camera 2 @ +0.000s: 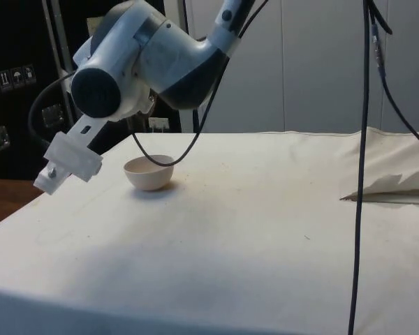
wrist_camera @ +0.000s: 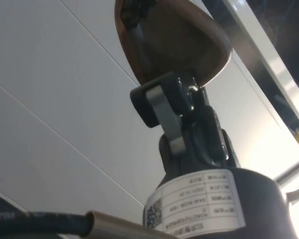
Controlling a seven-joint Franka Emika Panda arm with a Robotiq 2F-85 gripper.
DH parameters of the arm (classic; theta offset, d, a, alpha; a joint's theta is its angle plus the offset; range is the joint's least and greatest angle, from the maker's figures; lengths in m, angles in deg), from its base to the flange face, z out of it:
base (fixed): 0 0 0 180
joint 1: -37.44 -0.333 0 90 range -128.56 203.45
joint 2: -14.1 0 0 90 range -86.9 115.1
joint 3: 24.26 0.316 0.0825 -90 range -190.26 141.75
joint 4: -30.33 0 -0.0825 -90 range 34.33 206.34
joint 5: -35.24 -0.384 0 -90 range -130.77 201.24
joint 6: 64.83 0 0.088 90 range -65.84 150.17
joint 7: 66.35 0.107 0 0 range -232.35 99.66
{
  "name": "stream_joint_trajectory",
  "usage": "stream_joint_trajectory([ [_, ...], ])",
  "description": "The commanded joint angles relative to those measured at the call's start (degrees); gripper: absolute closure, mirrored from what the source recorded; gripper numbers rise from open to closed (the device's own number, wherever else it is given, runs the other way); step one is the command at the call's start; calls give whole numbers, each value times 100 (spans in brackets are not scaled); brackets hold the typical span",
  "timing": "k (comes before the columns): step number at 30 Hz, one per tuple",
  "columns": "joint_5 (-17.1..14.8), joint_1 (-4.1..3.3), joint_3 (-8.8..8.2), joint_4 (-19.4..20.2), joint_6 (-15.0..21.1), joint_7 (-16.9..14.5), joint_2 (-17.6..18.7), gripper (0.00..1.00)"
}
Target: Pour the coffee beans from the cup into the bowl.
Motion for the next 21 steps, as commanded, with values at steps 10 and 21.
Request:
stream_joint_trajectory([
  [10, 264, -46, 92, -57, -441, 29, 149, 100],
  [21, 521, -80, 246, -132, -894, 23, 298, 100],
])
